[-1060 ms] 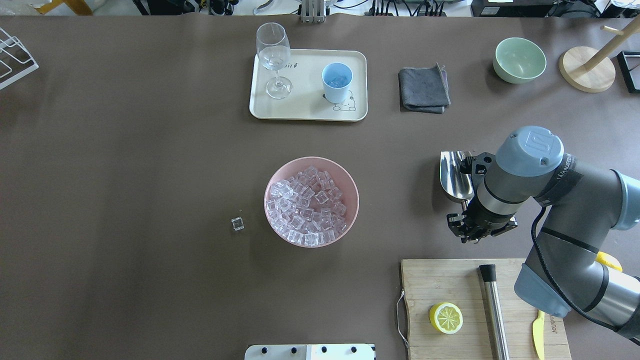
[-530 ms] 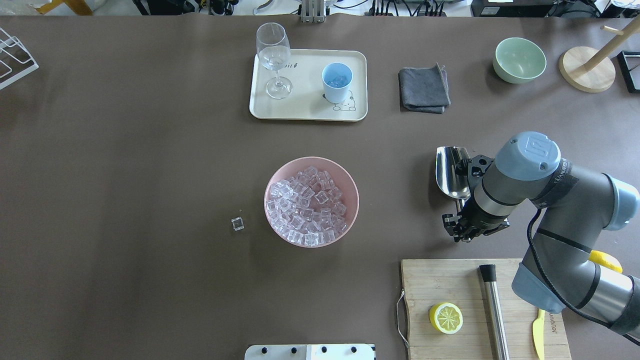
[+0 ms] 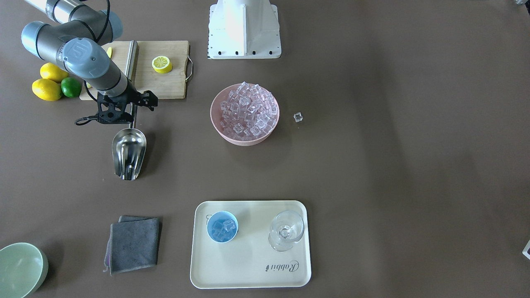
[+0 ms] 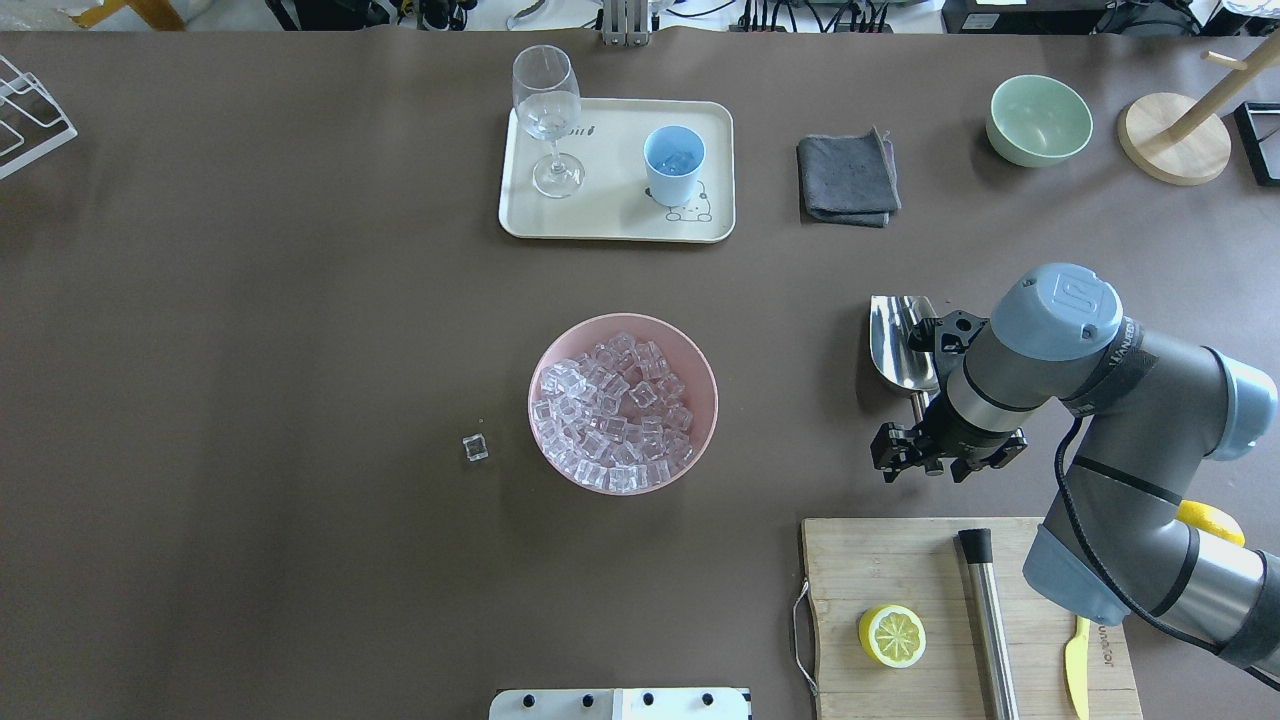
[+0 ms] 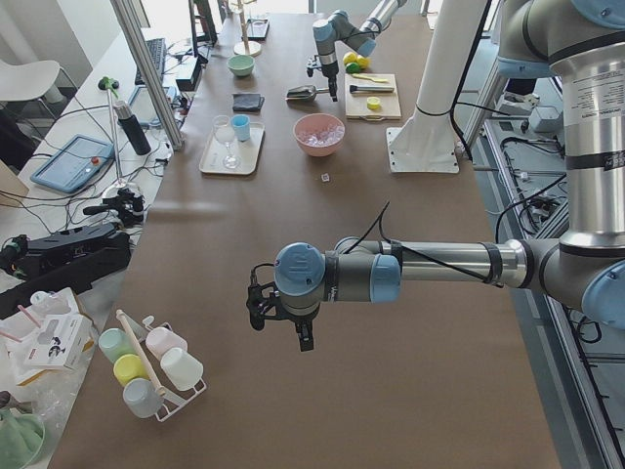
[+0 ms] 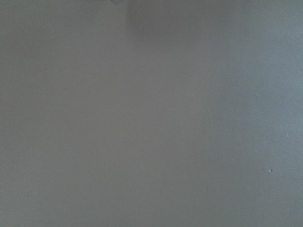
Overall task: Put ice in cup with scoop
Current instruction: 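Lower the scoop onto the table and open the right gripper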
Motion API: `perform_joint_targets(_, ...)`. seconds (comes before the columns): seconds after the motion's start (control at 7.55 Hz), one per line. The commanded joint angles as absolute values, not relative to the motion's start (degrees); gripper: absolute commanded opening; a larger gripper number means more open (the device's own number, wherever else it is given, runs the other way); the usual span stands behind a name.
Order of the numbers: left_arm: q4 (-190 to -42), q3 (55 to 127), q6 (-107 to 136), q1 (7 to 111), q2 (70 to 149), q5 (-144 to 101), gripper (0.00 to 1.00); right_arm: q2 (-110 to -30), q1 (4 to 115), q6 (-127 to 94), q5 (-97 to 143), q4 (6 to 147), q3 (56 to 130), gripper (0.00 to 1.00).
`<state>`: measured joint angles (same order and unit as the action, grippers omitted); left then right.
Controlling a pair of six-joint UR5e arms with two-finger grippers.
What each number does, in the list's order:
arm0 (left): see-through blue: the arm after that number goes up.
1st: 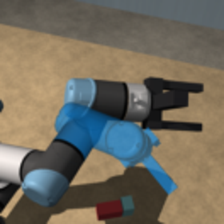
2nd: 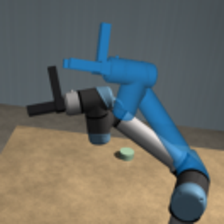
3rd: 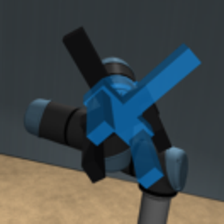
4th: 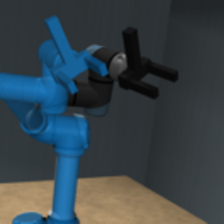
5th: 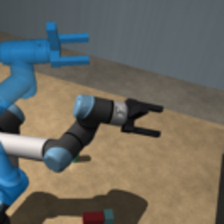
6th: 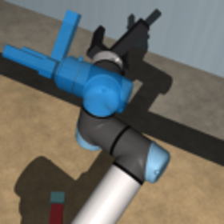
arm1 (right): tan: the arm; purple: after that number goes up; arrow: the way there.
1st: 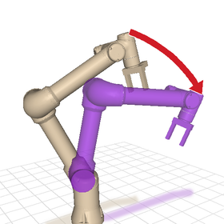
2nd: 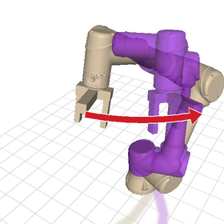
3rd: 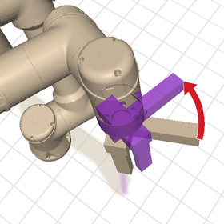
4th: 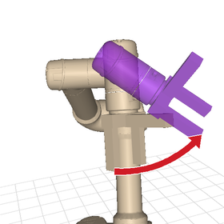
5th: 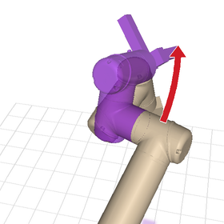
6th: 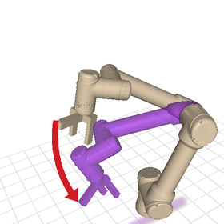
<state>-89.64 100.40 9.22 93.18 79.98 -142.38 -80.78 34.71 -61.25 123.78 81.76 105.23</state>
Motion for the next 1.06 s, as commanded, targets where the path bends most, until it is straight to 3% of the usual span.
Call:
perform_joint_targets(0.0, -89.56, 100.37, 9.23, 93.16, 79.98, -142.38, 0.98, -80.77, 34.72, -61.26, 123.84, 81.83, 105.21, 1.0)
perform_joint_targets(0.53, -89.47, 100.37, 9.14, 93.16, 79.98, -142.38, 0.98, -80.16, 38.39, -59.25, 123.14, 92.27, 115.2, 1.0)
perform_joint_targets(0.93, -89.47, 100.28, 9.14, 93.16, 79.98, -142.38, 0.98, -80.59, 46.02, -51.97, 123.3, 92.28, 116.1, 0.99)
